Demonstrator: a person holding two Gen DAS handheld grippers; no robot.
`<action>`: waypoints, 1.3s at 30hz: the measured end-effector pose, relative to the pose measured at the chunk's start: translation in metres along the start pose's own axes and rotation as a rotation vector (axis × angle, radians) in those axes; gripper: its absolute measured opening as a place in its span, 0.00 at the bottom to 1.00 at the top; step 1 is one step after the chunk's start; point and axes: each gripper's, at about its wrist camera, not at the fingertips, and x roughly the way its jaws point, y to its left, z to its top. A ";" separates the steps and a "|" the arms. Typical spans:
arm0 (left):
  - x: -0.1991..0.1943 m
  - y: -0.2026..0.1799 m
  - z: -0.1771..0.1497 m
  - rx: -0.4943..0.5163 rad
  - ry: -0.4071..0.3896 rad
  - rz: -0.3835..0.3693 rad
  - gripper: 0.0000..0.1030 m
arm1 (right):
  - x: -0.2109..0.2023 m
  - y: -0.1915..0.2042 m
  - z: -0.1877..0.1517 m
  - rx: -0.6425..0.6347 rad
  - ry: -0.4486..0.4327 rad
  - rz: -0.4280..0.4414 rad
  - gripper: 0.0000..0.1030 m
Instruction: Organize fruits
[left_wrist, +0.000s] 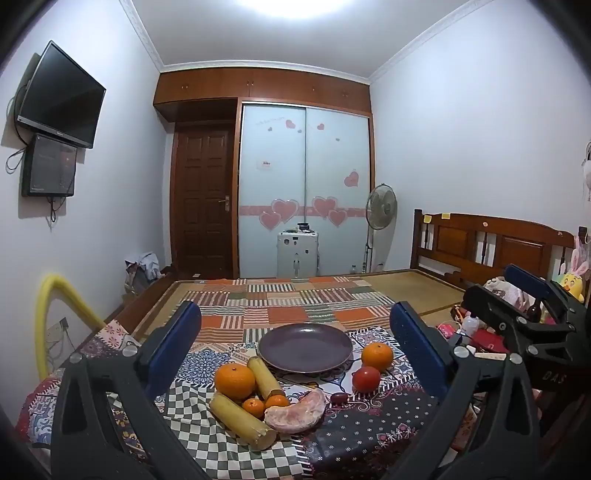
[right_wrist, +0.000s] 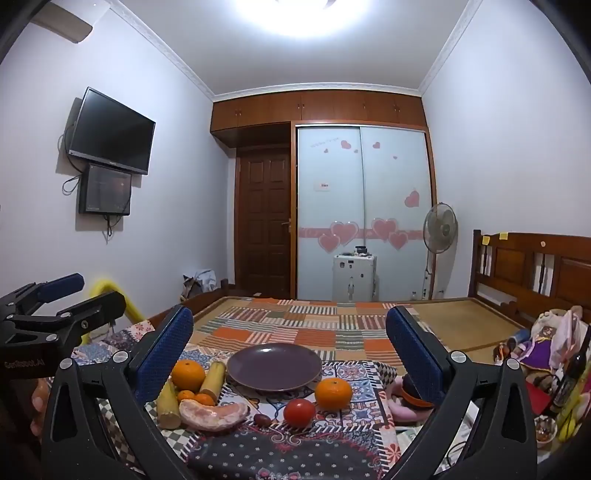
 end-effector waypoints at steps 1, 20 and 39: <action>0.000 0.000 0.000 0.001 -0.005 0.003 1.00 | -0.001 0.000 0.000 0.001 -0.001 0.000 1.00; 0.001 -0.009 -0.001 0.020 -0.006 -0.010 1.00 | -0.001 -0.004 -0.003 0.031 0.011 0.006 1.00; -0.001 -0.010 0.001 0.016 -0.007 -0.015 1.00 | -0.001 -0.003 -0.001 0.033 0.015 0.008 1.00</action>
